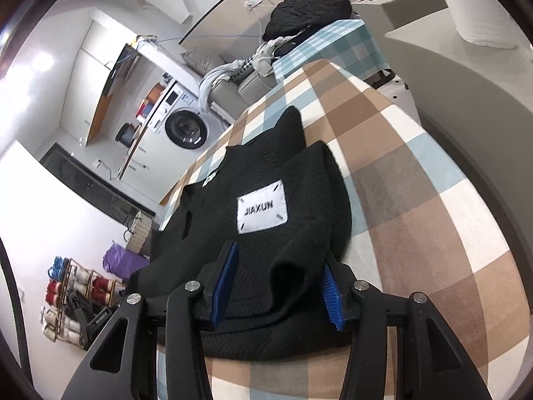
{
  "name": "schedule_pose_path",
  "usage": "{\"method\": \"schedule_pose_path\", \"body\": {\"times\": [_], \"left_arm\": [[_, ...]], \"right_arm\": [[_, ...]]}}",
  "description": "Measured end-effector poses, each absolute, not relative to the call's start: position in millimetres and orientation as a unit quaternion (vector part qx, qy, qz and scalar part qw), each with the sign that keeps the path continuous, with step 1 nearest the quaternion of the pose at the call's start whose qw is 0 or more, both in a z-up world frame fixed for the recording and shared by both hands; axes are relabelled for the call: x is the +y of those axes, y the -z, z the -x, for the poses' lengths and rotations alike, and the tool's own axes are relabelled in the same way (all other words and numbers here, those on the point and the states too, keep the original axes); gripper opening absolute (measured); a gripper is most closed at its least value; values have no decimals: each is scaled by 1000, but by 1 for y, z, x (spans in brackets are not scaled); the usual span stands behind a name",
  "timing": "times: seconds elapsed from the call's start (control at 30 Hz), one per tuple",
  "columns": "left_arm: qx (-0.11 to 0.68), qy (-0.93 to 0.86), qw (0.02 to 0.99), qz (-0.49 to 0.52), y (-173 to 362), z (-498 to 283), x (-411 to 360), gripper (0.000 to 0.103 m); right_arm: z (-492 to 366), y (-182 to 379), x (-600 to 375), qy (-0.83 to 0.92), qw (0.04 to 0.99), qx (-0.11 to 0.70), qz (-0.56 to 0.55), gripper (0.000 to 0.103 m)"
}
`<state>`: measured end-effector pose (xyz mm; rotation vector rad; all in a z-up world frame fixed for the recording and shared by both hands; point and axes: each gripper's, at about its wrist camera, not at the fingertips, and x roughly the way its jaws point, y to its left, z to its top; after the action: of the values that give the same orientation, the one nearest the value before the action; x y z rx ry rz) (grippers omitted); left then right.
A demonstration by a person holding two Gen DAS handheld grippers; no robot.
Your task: Fold small clothes
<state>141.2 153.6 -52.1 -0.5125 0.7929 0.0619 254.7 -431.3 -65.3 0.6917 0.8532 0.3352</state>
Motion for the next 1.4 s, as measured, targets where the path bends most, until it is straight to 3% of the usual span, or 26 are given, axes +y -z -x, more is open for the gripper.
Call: {"method": "schedule_pose_path", "body": {"times": [0.07, 0.23, 0.37, 0.43, 0.47, 0.53, 0.8, 1.1, 1.27, 1.4], "left_arm": [[377, -26, 892, 249, 49, -143, 154, 30], [379, -28, 893, 241, 48, -147, 150, 26], [378, -48, 892, 243, 52, -148, 153, 8], [373, -50, 893, 248, 51, -146, 156, 5], [366, -52, 895, 249, 49, -144, 158, 4], [358, -51, 898, 249, 45, -142, 160, 3], [323, -37, 913, 247, 14, -159, 168, 3], [296, -39, 922, 248, -19, -238, 192, 3], [318, -55, 914, 246, -2, -279, 200, 3], [347, -63, 903, 247, 26, -292, 200, 3]], "right_arm": [[-256, 63, -430, -168, 837, 402, -332, 48], [-257, 58, -422, -184, 840, 398, -319, 48], [-260, 72, -419, -166, 837, 413, -318, 46], [-260, 76, -419, -160, 840, 412, -316, 26], [-260, 78, -420, -157, 840, 410, -318, 22], [-259, 79, -421, -153, 842, 405, -322, 6], [-277, 44, -427, -175, 851, 356, -345, 5], [-360, -1, -413, -180, 871, 316, -331, 5], [-392, 7, -406, -156, 875, 327, -321, 5], [-396, 45, -409, -132, 860, 370, -325, 5]]}}
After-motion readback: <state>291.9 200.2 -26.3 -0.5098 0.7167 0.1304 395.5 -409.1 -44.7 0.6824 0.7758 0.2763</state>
